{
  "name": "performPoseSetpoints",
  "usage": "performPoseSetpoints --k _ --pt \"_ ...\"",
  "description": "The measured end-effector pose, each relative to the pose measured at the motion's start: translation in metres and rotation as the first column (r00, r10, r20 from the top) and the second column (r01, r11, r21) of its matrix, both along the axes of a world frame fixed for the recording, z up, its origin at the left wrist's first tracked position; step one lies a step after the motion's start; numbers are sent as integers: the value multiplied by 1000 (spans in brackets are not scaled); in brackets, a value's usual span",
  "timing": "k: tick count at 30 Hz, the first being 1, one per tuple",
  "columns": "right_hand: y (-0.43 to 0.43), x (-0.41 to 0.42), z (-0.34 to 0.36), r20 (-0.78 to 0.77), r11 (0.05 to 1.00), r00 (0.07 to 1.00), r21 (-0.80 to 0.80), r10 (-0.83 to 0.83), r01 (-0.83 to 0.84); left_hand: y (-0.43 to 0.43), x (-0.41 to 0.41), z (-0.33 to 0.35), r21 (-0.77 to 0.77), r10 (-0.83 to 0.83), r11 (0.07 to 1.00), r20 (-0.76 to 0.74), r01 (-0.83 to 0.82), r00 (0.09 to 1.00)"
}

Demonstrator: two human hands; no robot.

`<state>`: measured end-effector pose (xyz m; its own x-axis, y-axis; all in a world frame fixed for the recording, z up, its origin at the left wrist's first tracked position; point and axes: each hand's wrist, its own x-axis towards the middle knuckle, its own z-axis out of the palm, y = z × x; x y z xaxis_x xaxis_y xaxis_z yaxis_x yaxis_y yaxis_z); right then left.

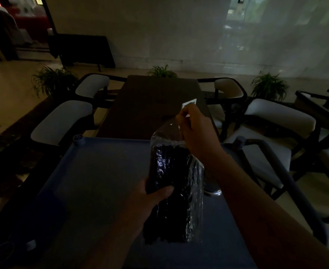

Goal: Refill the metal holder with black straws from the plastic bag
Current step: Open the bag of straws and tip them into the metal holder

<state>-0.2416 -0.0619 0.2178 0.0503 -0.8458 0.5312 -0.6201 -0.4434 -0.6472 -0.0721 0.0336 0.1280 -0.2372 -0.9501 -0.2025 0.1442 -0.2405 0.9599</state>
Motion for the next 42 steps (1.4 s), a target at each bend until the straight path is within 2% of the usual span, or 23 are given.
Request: performPoseSetpoints --k 7,17,30,36,42 --pt "-12 -10 7 -50 1000 999 -9 -6 5 2 -3 -5 39 -37 999 -35 38 999" --pt "-23 -18 23 -228 998 972 -2 65 -67 6 -2 -7 21 -36 999 -44 37 998" --pt "-39 -14 50 -472 975 855 52 214 -215 2 -1 -10 24 -54 998 -36 55 998" --pt "-50 -10 51 -523 967 815 84 250 -242 3 2 -9 30 -49 998 -52 51 997" --pt "-60 -8 47 -531 962 805 94 265 -255 5 3 -8 61 -101 992 -129 110 986"
